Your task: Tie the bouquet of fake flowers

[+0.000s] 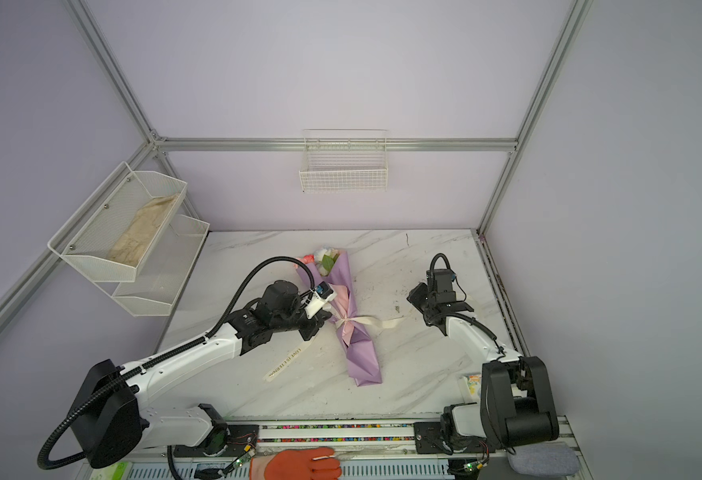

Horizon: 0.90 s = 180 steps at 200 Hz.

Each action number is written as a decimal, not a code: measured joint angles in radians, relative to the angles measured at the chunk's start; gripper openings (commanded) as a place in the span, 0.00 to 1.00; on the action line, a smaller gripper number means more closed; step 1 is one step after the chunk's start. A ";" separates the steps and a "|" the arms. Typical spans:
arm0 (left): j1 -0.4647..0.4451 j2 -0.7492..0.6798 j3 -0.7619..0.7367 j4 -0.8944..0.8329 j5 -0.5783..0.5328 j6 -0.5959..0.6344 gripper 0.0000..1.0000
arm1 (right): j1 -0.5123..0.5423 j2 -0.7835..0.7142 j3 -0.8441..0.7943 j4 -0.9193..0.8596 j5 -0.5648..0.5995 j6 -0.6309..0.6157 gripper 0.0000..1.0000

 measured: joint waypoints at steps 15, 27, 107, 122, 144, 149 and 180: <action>-0.002 0.000 0.000 -0.006 0.010 0.008 0.03 | -0.012 0.095 0.047 -0.018 0.024 -0.062 0.50; -0.002 0.000 0.000 -0.019 0.019 0.015 0.03 | -0.016 0.159 0.081 -0.029 0.045 -0.101 0.50; -0.002 0.001 0.000 -0.049 0.033 0.032 0.03 | -0.020 0.444 0.357 -0.127 0.206 -0.227 0.52; -0.002 0.001 0.000 -0.049 0.036 0.032 0.03 | -0.020 0.483 0.386 -0.131 0.217 -0.242 0.52; -0.002 0.001 0.000 -0.049 0.040 0.033 0.03 | -0.020 0.521 0.436 -0.133 0.227 -0.260 0.49; -0.002 0.002 0.000 -0.049 0.040 0.033 0.03 | -0.020 0.530 0.446 -0.134 0.230 -0.264 0.47; -0.002 0.004 0.000 -0.049 0.043 0.033 0.03 | -0.020 0.551 0.467 -0.124 0.249 -0.283 0.08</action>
